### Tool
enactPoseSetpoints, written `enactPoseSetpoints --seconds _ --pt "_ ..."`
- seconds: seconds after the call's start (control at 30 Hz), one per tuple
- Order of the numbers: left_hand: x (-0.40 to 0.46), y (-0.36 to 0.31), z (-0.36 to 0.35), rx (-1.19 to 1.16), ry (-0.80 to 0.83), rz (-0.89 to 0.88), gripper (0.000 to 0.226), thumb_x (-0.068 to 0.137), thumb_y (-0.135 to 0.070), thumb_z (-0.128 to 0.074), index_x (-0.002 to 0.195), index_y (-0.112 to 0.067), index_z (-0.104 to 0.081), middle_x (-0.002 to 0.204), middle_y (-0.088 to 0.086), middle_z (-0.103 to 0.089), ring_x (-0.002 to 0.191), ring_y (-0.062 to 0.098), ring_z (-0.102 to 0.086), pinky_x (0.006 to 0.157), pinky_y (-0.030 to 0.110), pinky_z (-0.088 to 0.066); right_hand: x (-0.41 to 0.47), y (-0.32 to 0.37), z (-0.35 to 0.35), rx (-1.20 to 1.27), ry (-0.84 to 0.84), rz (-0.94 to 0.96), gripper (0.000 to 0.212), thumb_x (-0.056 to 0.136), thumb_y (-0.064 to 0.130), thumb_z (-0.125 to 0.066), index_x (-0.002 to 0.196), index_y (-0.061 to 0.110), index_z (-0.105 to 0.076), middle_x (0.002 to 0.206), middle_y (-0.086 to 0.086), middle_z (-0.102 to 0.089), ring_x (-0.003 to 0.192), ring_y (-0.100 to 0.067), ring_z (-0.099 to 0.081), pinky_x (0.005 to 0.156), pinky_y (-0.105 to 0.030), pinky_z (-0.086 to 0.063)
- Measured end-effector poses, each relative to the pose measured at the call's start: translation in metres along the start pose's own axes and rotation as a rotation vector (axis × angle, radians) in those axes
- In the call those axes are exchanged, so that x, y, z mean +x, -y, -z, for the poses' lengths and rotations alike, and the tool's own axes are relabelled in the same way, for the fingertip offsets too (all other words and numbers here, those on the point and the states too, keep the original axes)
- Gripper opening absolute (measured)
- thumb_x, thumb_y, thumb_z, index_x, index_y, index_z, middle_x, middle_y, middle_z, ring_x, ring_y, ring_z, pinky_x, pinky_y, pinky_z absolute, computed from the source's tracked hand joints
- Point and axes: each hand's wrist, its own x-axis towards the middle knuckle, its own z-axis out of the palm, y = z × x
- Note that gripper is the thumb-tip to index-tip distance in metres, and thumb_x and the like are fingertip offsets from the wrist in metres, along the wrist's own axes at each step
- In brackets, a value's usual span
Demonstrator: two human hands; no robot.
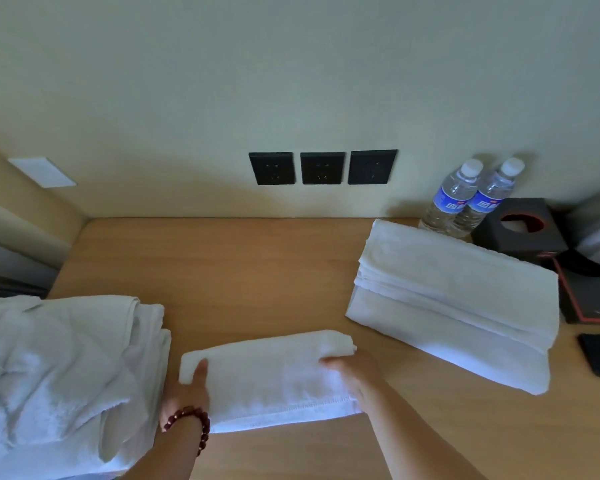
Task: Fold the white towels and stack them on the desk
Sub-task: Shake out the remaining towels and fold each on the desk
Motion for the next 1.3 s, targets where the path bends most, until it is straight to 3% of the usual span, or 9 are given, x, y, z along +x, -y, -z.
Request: enactPoseSetpoints --seconds 0.1,0.2,0.3,0.43,0.57,0.67,0.73,1.1,1.3 --pt "0.001 -0.002 0.006 0.009 0.044 -0.054 0.094 0.085 -0.071 -0.053 0.153 -0.010 -0.032 0.156 0.014 -0.037 0.138 0.040 -0.040 0.113 0.050 -0.033 -0.003 0.002 0.004 0.035 0.055 -0.004 0.048 0.073 0.029 -0.086 0.111 0.021 -0.058 0.096 0.001 -0.062 0.081 -0.018 -0.059 0.061 -0.031 -0.045" --pt "-0.007 -0.001 0.011 -0.007 0.085 -0.065 0.101 0.081 -0.074 -0.056 0.155 -0.011 -0.028 0.158 0.013 -0.034 0.140 0.039 -0.037 0.115 0.049 -0.030 -0.008 0.002 0.005 0.080 0.087 0.001 0.050 0.078 0.021 -0.082 0.119 0.018 -0.055 0.111 -0.001 -0.060 0.098 -0.023 -0.056 0.081 -0.036 -0.044" --pt "-0.012 -0.009 0.022 -0.044 0.105 -0.114 0.105 0.074 -0.077 -0.062 0.149 -0.008 -0.037 0.149 0.015 -0.046 0.132 0.040 -0.046 0.112 0.050 -0.037 -0.014 0.003 0.011 0.155 0.089 0.015 0.062 0.072 0.017 -0.084 0.126 0.018 -0.054 0.120 -0.001 -0.060 0.107 -0.024 -0.056 0.089 -0.038 -0.042" --pt "-0.015 -0.049 0.046 -0.149 0.080 -0.249 0.088 0.080 -0.065 -0.068 0.141 -0.004 -0.049 0.136 0.016 -0.057 0.122 0.037 -0.054 0.104 0.045 -0.041 -0.022 0.017 0.021 0.293 0.097 0.100 0.047 0.075 0.006 -0.081 0.117 0.017 -0.062 0.106 0.002 -0.069 0.094 -0.013 -0.061 0.071 -0.031 -0.041" --pt "-0.024 -0.099 0.074 -0.144 0.031 -0.342 0.092 0.075 -0.072 -0.067 0.137 -0.006 -0.051 0.129 0.014 -0.061 0.115 0.037 -0.057 0.097 0.042 -0.045 -0.035 0.047 0.030 0.323 0.130 0.120 0.042 0.076 0.013 -0.082 0.113 0.016 -0.063 0.105 0.002 -0.065 0.099 -0.022 -0.058 0.081 -0.034 -0.041" --pt "-0.030 -0.128 0.093 -0.138 -0.015 -0.386 0.090 0.074 -0.075 -0.066 0.135 -0.009 -0.052 0.124 0.015 -0.061 0.111 0.038 -0.058 0.088 0.044 -0.047 -0.048 0.073 0.044 0.309 0.131 0.156 0.038 0.078 0.018 -0.079 0.112 0.014 -0.062 0.098 0.001 -0.058 0.077 -0.018 -0.048 0.060 -0.030 -0.034" --pt "-0.035 -0.145 0.101 -0.159 -0.017 -0.417 0.086 0.071 -0.079 -0.065 0.126 -0.013 -0.057 0.116 0.011 -0.064 0.104 0.036 -0.060 0.088 0.046 -0.051 -0.056 0.088 0.056 0.319 0.106 0.191 0.033 0.076 0.019 -0.077 0.106 0.015 -0.063 0.094 -0.001 -0.055 0.077 -0.020 -0.043 0.058 -0.029 -0.030" --pt "-0.108 -0.252 0.076 -0.278 0.069 -0.626 0.075 0.079 -0.072 -0.064 0.127 -0.016 -0.057 0.115 0.006 -0.065 0.098 0.029 -0.058 0.082 0.037 -0.046 -0.077 0.126 0.167 0.445 -0.175 0.385 0.033 0.077 0.021 -0.083 0.103 0.015 -0.062 0.089 -0.009 -0.061 0.067 -0.022 -0.048 0.044 -0.025 -0.031" --pt "-0.157 -0.298 0.025 -0.221 0.157 -0.750 0.074 0.083 -0.071 -0.058 0.129 -0.013 -0.054 0.114 0.006 -0.064 0.095 0.027 -0.058 0.081 0.037 -0.047 -0.069 0.107 0.235 0.471 -0.346 0.404 0.031 0.083 0.025 -0.081 0.103 0.013 -0.060 0.088 -0.003 -0.061 0.068 -0.019 -0.052 0.053 -0.029 -0.037"
